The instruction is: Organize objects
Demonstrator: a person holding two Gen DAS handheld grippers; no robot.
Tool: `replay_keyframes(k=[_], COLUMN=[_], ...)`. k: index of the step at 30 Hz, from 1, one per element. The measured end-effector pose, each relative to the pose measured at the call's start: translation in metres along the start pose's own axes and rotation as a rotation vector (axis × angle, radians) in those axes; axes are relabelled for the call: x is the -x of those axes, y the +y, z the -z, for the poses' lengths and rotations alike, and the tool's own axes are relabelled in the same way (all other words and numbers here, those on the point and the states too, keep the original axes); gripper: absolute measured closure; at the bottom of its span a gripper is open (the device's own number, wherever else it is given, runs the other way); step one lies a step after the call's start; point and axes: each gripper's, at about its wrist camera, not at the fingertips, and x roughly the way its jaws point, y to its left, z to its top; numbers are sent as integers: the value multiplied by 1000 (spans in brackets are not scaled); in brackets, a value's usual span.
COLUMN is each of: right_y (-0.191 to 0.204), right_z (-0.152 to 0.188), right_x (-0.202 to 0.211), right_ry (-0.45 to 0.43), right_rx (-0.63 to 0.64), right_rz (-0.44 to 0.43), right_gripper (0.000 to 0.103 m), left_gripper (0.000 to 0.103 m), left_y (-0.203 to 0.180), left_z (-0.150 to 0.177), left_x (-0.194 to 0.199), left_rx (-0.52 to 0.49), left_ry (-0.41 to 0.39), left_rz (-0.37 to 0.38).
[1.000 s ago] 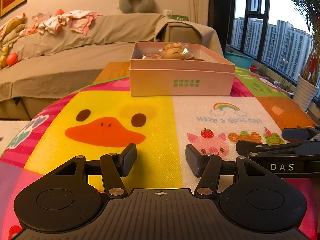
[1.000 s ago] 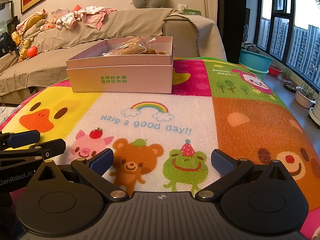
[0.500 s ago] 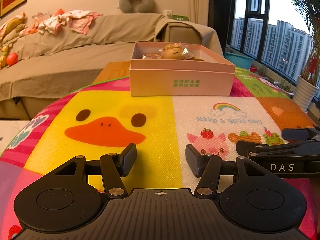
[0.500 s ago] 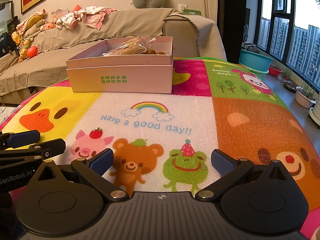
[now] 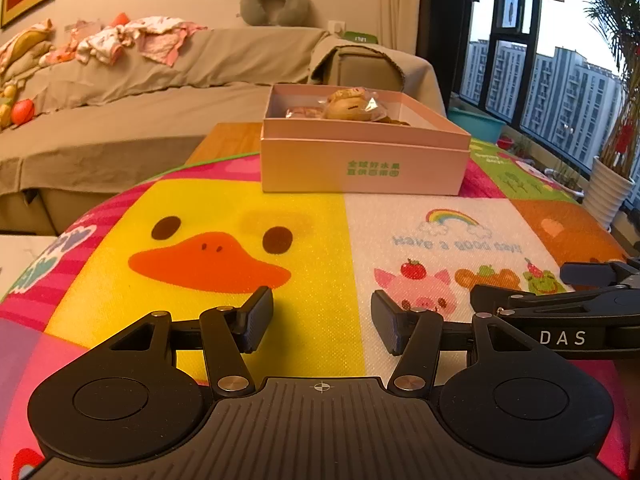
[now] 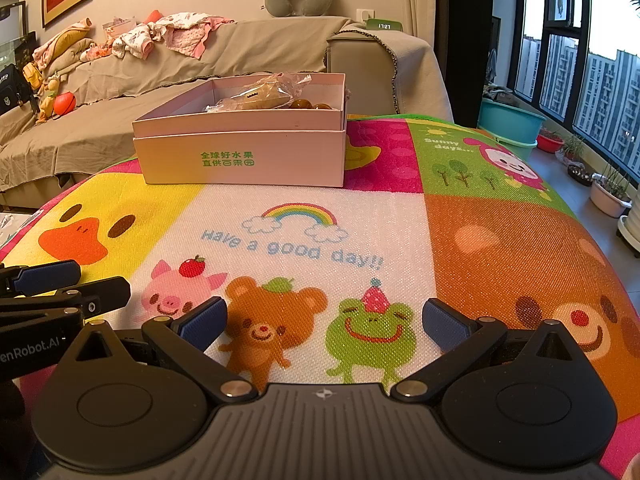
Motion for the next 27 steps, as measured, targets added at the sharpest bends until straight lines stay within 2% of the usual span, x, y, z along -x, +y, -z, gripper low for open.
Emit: replay_keyframes(k=[27], right_y=[0], right_z=[0], right_x=[0], right_ry=[0], right_rx=[-1], right_rz=[0], right_gripper=[0], left_gripper=[44], left_y=[-4], left_z=[0], left_x=[0], left_rx=[-8], left_ry=[3], left_rz=[-5])
